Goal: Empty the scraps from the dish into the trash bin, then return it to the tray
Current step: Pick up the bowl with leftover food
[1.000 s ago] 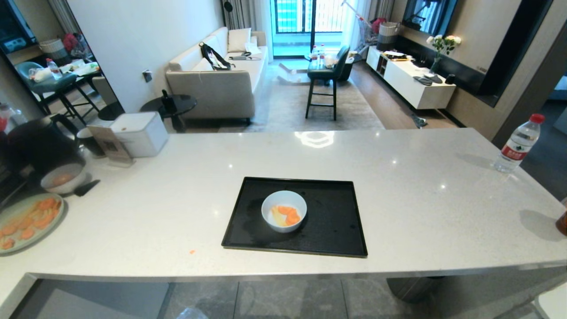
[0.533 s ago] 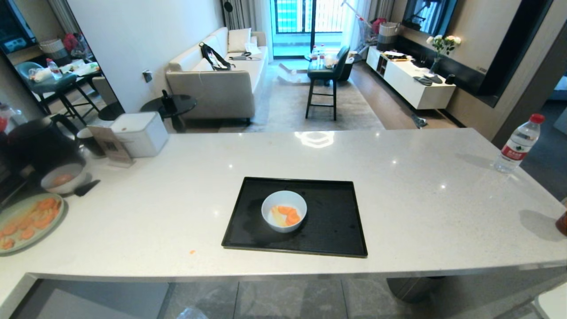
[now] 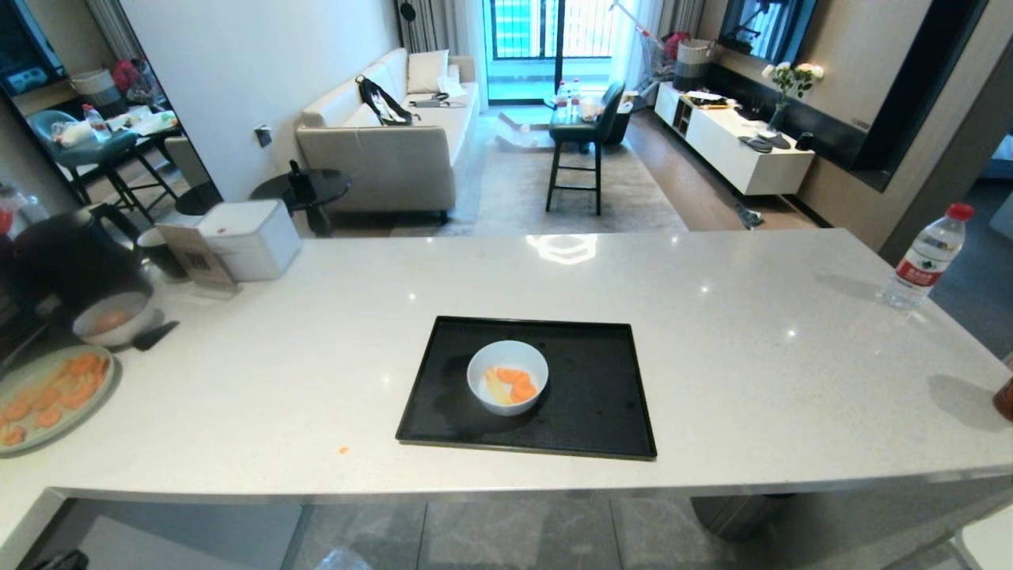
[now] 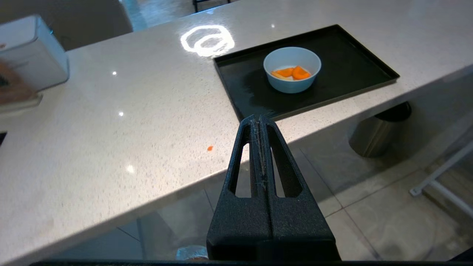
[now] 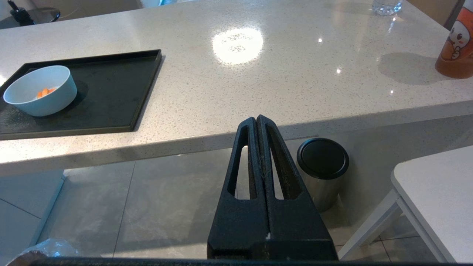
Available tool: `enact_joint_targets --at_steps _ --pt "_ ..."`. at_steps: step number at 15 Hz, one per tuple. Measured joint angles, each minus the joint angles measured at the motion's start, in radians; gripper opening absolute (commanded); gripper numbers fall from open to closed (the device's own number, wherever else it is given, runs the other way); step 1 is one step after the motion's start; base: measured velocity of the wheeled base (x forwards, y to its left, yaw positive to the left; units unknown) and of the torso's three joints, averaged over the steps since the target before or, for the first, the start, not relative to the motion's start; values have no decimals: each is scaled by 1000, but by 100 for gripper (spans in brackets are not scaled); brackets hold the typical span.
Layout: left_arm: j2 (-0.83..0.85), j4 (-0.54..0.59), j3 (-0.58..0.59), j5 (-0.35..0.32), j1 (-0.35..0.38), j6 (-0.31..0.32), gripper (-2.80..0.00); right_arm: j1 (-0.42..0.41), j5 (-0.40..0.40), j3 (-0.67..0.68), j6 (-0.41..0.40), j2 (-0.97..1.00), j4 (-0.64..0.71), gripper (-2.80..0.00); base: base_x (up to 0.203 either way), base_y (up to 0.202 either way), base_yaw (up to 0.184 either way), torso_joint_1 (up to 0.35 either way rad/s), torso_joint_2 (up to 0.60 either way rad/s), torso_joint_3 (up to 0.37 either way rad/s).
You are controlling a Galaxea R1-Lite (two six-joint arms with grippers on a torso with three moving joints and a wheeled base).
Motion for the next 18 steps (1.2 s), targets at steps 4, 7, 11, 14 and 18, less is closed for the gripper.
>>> enact_joint_targets --at_steps 4,7,11,14,18 --pt "229 -98 -93 -51 -36 86 -280 0 0 0 0 0 0 -280 0 0 0 0 0 0" --pt "412 -178 -177 -34 -112 127 -280 0 0 0 0 0 0 -280 0 0 0 0 0 0" --pt "639 -254 -305 114 -304 163 -280 0 0 0 0 0 0 -280 0 0 0 0 0 0" --pt "806 -363 -376 342 -462 167 -280 0 0 0 0 0 0 -280 0 0 0 0 0 0" --pt "1038 -543 -499 584 -575 221 -280 0 0 0 0 0 0 -280 0 0 0 0 0 0"
